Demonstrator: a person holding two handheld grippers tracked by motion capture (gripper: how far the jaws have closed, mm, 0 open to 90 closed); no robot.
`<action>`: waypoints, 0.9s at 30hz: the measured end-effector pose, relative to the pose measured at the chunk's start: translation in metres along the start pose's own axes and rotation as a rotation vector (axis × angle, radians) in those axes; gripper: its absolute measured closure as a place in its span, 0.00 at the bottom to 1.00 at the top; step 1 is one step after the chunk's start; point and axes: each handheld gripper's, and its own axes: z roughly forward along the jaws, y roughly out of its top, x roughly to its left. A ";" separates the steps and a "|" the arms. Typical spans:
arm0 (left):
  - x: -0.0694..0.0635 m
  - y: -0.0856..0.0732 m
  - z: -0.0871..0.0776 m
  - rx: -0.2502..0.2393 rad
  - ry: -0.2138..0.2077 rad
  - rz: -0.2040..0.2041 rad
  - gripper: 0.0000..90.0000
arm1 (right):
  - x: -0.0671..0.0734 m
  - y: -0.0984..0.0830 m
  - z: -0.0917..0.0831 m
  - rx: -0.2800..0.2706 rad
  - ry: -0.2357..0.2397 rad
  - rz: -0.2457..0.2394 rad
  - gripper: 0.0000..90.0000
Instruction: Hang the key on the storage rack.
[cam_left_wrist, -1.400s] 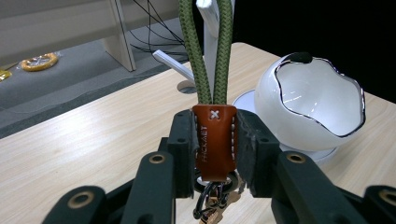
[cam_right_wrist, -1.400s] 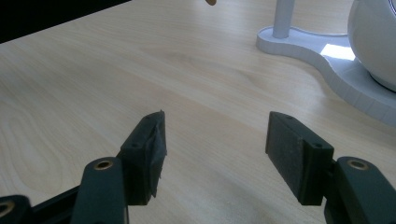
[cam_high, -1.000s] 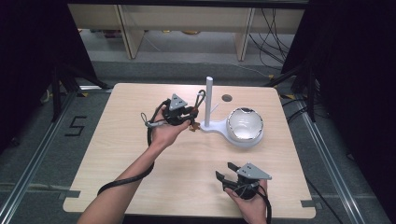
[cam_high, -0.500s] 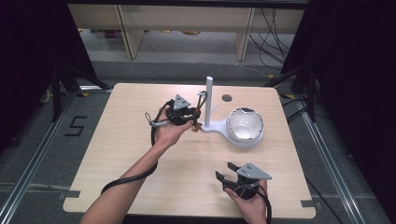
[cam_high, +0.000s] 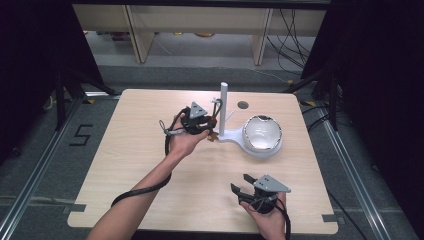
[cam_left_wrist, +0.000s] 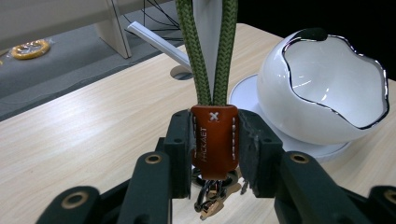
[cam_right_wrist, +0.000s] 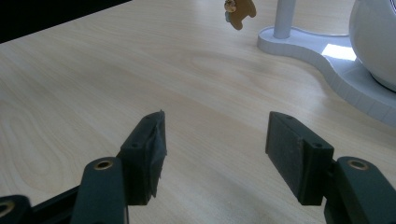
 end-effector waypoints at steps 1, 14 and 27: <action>0.000 0.000 -0.001 0.002 0.004 0.008 0.70 | 0.000 0.000 0.000 -0.001 0.000 0.000 0.43; -0.002 0.003 -0.029 -0.035 -0.007 0.014 0.50 | 0.001 0.000 -0.001 0.007 -0.010 0.017 0.43; 0.010 -0.021 -0.066 -0.028 -0.022 -0.037 0.44 | 0.000 0.000 0.002 -0.011 0.001 0.002 0.43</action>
